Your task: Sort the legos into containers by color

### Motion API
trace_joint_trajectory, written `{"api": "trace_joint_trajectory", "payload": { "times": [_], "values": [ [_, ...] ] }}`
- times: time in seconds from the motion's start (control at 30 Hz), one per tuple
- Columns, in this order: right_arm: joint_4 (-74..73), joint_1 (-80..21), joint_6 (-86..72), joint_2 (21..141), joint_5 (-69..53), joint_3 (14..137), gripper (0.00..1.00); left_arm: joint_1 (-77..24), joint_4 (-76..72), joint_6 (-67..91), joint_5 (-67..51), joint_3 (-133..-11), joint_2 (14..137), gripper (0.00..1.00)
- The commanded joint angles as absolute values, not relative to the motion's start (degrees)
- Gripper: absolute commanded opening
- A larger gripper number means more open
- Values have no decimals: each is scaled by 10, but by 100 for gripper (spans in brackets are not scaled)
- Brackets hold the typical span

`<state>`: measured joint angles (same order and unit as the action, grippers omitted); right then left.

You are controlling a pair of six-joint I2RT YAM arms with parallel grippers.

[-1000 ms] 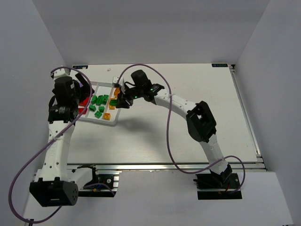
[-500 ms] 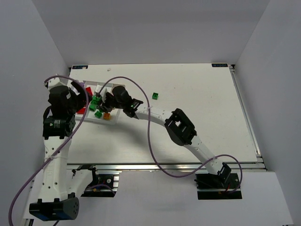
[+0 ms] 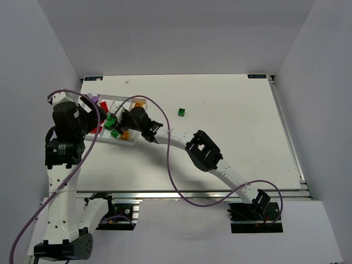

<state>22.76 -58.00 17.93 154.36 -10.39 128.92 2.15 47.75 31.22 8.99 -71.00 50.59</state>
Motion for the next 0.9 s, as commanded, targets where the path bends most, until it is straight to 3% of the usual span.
{"api": "trace_joint_trajectory", "payload": {
  "times": [0.0,0.1,0.2,0.37,0.5,0.53,0.6,0.67,0.7,0.8,0.87],
  "values": [
    [287,-576,199,1528,-107,1310,72,25,487,323,76,-721,490,98],
    [288,-571,198,1486,-133,1275,89,25,478,323,66,-719,492,98],
    [265,-562,199,1428,-146,1238,89,25,449,321,48,-709,494,98],
    [92,-498,135,1343,-161,1223,88,25,366,325,-37,-671,509,98],
    [-54,-415,88,1284,-231,1208,59,25,309,338,-76,-631,519,98],
    [-120,-389,97,1280,-242,1209,46,25,299,341,-79,-624,519,98],
    [-174,-367,133,1271,-243,1202,42,25,273,343,-87,-603,520,98],
    [-239,-338,169,1273,-237,1200,52,25,257,345,-91,-589,525,98],
    [-262,-326,191,1277,-240,1205,67,25,255,345,-95,-587,527,98],
    [-321,-310,263,1296,-248,1212,81,25,249,349,-97,-577,533,98],
    [-341,-296,299,1312,-265,1223,83,25,246,353,-97,-575,533,98]
  ]
}}
